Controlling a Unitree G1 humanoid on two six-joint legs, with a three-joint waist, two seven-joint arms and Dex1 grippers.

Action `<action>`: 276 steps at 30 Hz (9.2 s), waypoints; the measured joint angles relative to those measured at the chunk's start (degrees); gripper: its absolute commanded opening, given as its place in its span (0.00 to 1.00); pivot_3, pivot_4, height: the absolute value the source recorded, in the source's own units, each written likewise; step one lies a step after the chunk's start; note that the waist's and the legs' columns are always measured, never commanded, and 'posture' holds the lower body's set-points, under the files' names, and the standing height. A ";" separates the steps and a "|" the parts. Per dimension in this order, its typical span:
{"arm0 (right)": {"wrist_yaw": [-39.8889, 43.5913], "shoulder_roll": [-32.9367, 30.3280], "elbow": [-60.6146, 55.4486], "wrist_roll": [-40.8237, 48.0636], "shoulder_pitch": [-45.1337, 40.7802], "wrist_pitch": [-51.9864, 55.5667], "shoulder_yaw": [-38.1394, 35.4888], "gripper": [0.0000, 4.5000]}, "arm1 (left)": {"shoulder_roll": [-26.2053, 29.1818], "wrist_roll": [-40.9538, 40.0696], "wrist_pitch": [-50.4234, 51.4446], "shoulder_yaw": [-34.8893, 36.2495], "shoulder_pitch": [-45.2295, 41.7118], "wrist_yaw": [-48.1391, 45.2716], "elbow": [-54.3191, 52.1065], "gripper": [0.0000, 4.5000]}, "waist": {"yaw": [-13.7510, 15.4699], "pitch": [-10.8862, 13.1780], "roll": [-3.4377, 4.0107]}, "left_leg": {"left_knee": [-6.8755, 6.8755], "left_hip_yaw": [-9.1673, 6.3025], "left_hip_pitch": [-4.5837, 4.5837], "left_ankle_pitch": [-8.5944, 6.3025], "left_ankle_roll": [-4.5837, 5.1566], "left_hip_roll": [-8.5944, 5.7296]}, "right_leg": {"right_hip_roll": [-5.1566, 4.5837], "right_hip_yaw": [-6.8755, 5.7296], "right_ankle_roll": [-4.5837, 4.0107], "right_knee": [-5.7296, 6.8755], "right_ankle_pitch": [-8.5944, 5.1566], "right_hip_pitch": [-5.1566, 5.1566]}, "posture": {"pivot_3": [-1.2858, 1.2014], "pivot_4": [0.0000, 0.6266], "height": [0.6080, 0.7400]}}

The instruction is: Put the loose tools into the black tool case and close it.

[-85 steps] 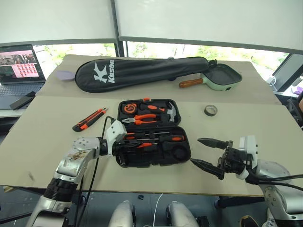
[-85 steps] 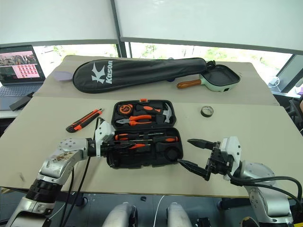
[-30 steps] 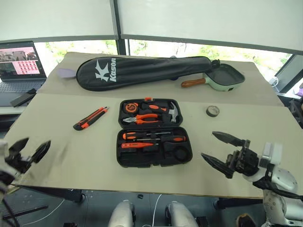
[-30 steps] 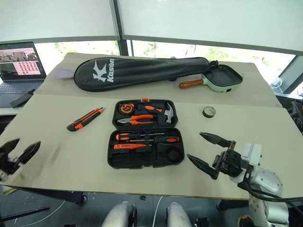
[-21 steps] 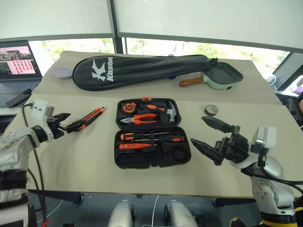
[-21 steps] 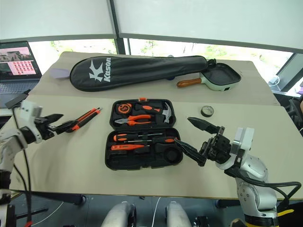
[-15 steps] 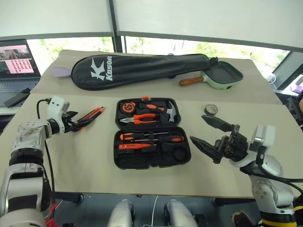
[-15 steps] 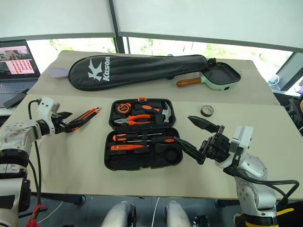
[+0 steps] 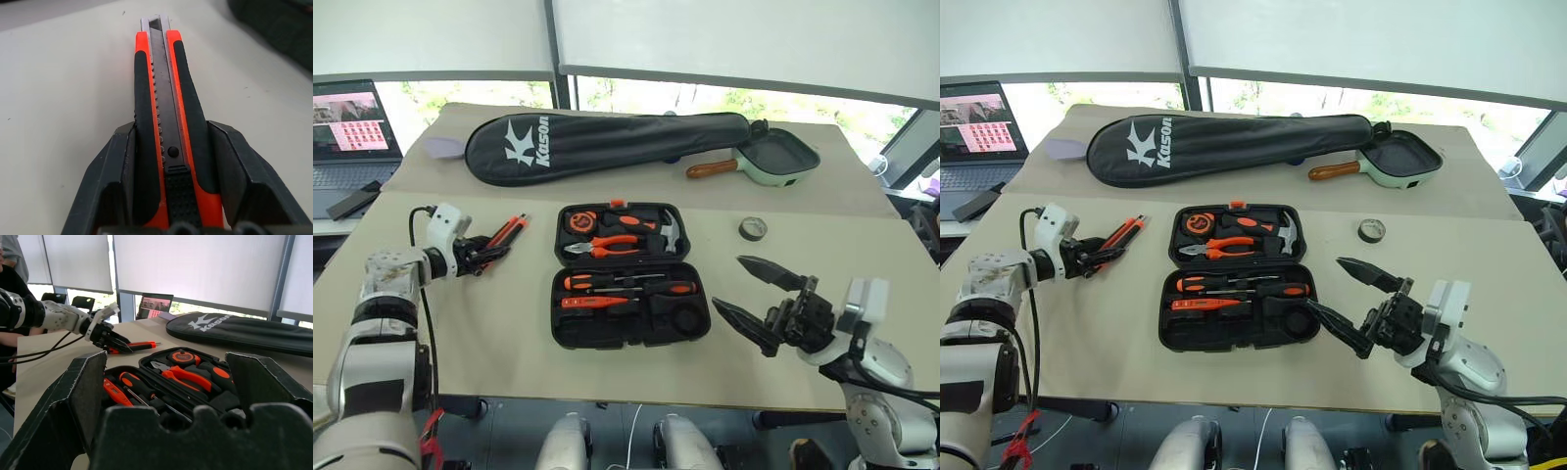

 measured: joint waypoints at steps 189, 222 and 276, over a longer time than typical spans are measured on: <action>27.51 -14.08 47.31 -35.20 -63.79 37.34 23.69 0.00 | -2.75 -23.46 16.43 0.88 35.51 -8.72 -71.44 1.00 | -0.55 -0.18 0.99 | 0.13 -0.18 -0.83 0.13 0.07 0.06 | 0.02 0.11 0.06 0.13 0.16 -0.97 | 0.52 0.24 1.00; 15.99 -21.45 6.12 -25.14 -46.23 50.88 40.36 0.62 | 0.02 -23.34 14.98 0.89 41.13 -12.14 -73.43 1.00 | -0.14 -0.23 0.78 | 0.80 -0.21 -0.73 0.13 0.08 0.06 | 0.06 0.11 0.03 0.63 0.16 -0.87 | 0.52 0.24 1.00; 7.84 -13.38 25.64 -24.43 -32.13 25.58 14.54 0.62 | 5.18 -20.84 46.91 4.26 33.78 10.25 -68.42 0.56 | -0.35 -0.04 0.44 | 0.74 -0.21 -0.53 0.16 0.02 0.06 | 0.05 0.24 0.01 0.91 0.15 -0.84 | 0.52 0.24 1.00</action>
